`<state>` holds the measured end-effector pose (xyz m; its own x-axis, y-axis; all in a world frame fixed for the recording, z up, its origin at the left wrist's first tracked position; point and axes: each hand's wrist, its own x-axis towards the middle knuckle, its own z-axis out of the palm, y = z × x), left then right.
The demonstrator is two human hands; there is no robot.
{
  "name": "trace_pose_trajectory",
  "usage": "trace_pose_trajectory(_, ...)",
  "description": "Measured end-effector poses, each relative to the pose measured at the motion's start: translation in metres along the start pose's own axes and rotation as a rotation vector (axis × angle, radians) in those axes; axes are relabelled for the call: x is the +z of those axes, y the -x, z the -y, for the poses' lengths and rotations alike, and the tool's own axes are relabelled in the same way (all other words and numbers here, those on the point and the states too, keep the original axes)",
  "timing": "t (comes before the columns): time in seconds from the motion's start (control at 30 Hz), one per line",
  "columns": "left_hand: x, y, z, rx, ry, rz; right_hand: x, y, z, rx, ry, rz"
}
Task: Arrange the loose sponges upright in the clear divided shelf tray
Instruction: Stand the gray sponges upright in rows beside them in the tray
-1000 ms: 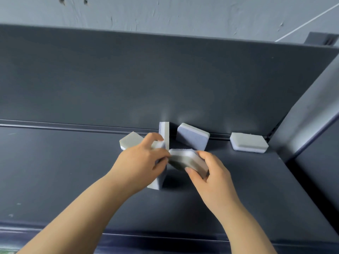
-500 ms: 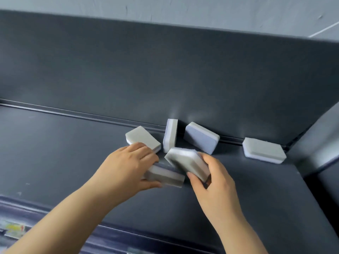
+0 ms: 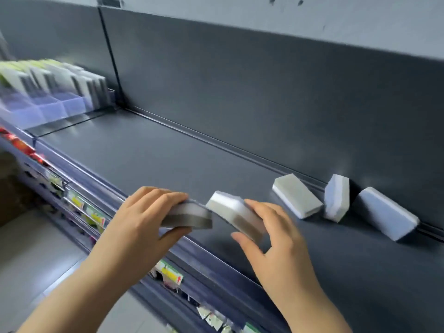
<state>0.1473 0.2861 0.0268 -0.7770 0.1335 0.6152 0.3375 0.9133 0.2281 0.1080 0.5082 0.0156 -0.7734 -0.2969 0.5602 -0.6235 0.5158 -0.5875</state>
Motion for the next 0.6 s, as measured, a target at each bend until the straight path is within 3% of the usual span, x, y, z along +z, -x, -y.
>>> trace_pose_trajectory(0.2,-0.082,0.067,0.095,-0.089,-0.103,-0.070,0.110,-0.021,0.101,-0.147,0.006,0.004)
trace_pose_trajectory(0.5,-0.147,0.132,0.212,-0.241,-0.070,-0.119,0.226,-0.039,0.188,-0.047,-0.091,0.166)
trace_pose_trajectory(0.6,-0.158,0.125,0.247,-0.244,-0.061,-0.130,0.247,-0.062,0.201,-0.056,-0.091,0.136)
